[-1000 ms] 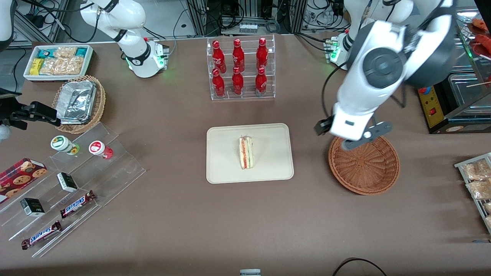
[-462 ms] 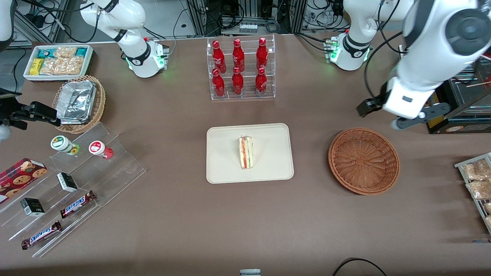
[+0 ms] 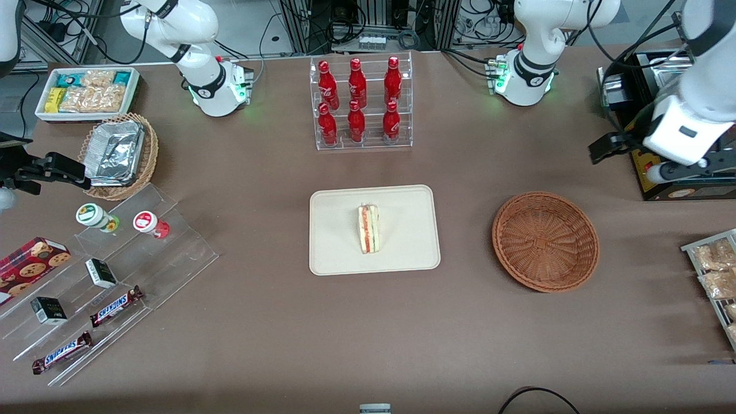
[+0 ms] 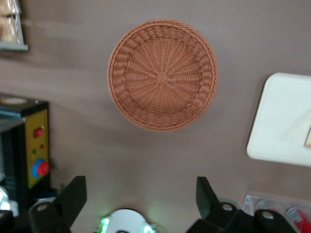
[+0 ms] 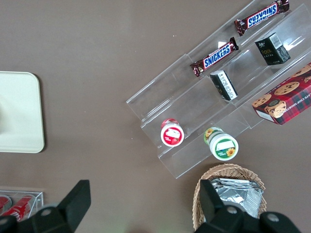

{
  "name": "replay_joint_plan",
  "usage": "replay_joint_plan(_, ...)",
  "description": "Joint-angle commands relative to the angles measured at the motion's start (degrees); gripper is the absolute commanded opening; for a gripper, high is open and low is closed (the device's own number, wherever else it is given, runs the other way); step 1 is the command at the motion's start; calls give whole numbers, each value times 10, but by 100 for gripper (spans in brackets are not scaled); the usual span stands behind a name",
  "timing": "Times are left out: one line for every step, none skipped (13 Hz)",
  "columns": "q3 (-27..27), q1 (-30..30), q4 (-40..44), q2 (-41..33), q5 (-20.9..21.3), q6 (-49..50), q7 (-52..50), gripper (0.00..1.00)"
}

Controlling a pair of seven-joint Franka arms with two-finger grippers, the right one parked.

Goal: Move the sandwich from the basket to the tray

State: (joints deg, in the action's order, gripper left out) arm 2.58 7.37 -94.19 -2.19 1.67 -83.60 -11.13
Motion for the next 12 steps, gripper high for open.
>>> replay_joint_plan(-9,-36,-13,-19,-3,19,115,99)
replay_joint_plan(-10,-47,-10,-17,-5,19,129,99)
replay_joint_plan(-11,-56,-10,-14,-4,15,134,99)
replay_joint_plan(-11,-60,-8,-10,-3,9,138,99)
replay_joint_plan(-11,-67,2,-1,-4,3,138,99)
replay_joint_plan(-11,-71,21,13,-4,5,138,99)
replay_joint_plan(-11,-72,34,21,-4,5,139,99)
replay_joint_plan(-11,-72,40,25,-5,5,139,99)
replay_joint_plan(-11,-72,43,29,-4,3,149,99)
replay_joint_plan(-11,-72,44,31,-5,-3,156,99)
replay_joint_plan(-12,-71,49,37,-4,-16,156,99)
replay_joint_plan(-13,-70,59,46,-4,-19,152,99)
